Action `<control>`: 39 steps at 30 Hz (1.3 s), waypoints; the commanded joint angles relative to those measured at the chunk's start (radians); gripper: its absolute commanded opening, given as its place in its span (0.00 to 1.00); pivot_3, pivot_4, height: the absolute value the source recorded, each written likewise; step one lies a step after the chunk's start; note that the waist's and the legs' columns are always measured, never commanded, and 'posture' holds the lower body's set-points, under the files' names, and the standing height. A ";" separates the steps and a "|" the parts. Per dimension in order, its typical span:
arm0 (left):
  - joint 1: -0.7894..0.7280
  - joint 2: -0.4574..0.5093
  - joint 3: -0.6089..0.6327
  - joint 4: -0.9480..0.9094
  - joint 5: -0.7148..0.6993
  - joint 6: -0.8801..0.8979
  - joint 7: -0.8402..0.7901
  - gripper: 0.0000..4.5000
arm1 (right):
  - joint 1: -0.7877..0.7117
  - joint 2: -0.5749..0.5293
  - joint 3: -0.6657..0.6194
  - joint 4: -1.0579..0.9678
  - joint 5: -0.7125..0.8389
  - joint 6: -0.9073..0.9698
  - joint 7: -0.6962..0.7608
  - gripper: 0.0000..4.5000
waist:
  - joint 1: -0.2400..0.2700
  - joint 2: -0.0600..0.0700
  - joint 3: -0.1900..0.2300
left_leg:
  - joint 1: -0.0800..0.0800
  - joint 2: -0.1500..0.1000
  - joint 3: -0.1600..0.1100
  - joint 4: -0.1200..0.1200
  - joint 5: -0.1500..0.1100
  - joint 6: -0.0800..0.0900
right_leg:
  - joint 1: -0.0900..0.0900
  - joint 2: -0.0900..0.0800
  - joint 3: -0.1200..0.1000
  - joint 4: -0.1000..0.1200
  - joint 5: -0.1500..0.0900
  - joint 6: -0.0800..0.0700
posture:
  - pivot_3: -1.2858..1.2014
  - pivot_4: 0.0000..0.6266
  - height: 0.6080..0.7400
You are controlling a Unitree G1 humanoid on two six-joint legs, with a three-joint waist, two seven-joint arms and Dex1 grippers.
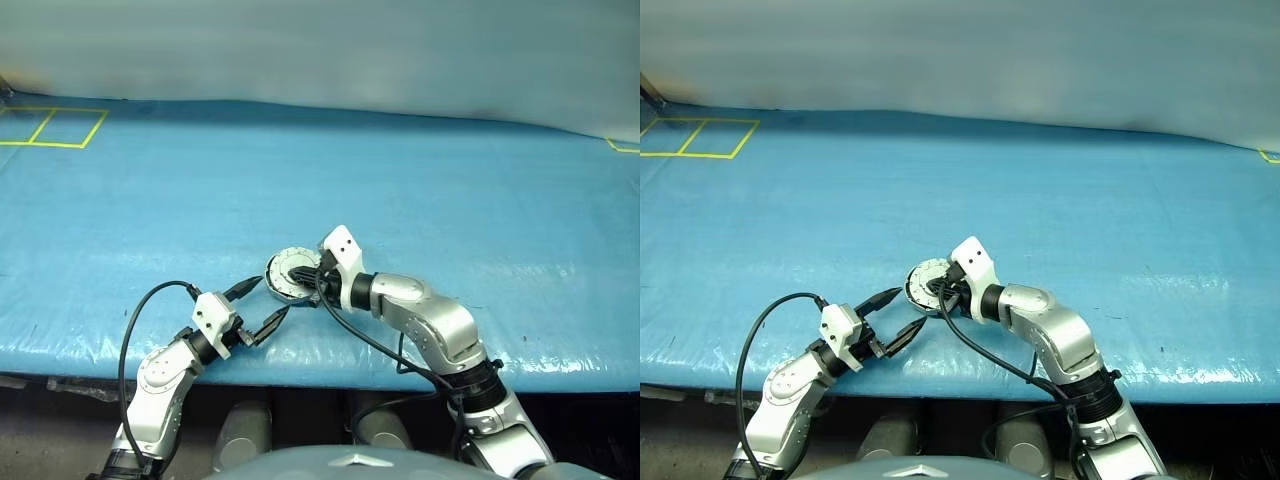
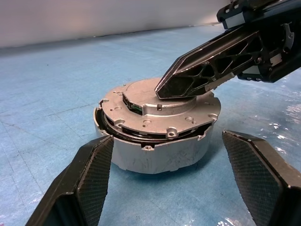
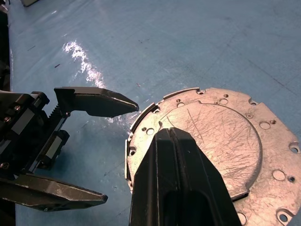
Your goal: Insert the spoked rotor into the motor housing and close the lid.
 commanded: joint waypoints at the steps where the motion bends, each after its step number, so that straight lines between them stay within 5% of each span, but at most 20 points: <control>1: 0.002 -0.001 0.005 -0.017 -0.008 -0.013 -0.001 0.89 | 0.017 -0.005 0.028 0.025 -0.005 -0.025 0.029 0.01 | 0.000 0.000 0.000 | 0.000 0.000 0.000 0.000 0.000 0.000 | 0.000 0.000 0.000 0.000 0.000 0.000 | 0.52 0.24 1.00; 5: 0.003 -0.001 0.009 -0.016 -0.008 -0.016 0.002 0.89 | 0.005 -0.011 0.009 0.012 -0.019 -0.112 0.040 0.14 | 0.000 0.000 0.000 | 0.000 0.000 0.000 0.000 0.000 0.000 | 0.000 0.000 0.000 0.000 0.000 0.000 | 0.52 0.24 1.00; 15: -0.005 -0.002 0.008 -0.009 -0.007 -0.017 -0.002 0.89 | -0.018 -0.015 0.037 0.060 -0.153 -0.257 -0.002 0.86 | 0.001 0.000 0.000 | -0.001 0.000 0.000 0.000 0.000 0.000 | -0.001 0.000 0.000 0.000 0.000 0.000 | 0.52 0.24 1.00; 25: -0.004 0.002 0.009 -0.008 -0.005 -0.018 -0.002 0.89 | 0.005 -0.016 0.067 0.067 -0.176 -0.261 0.028 0.86 | 0.001 0.000 0.000 | -0.001 0.000 0.000 0.000 0.000 0.000 | -0.001 0.000 0.000 0.000 0.000 0.000 | 0.52 0.24 1.00; 29: -0.001 0.004 0.012 -0.010 -0.004 -0.019 -0.001 0.89 | 0.005 -0.004 0.054 0.067 -0.180 -0.267 0.018 0.67 | 0.000 0.000 0.000 | -0.001 0.000 0.000 0.000 0.000 0.000 | -0.001 0.000 0.000 0.000 0.000 0.000 | 0.52 0.24 1.00; 39: 0.009 0.005 0.015 -0.008 -0.003 -0.022 0.002 0.89 | -0.012 0.058 0.003 -0.007 -0.118 -0.155 -0.011 0.67 | 0.000 0.000 0.000 | -0.001 0.000 0.000 0.000 0.000 0.000 | -0.001 0.000 0.000 0.000 0.000 0.000 | 0.52 0.24 1.00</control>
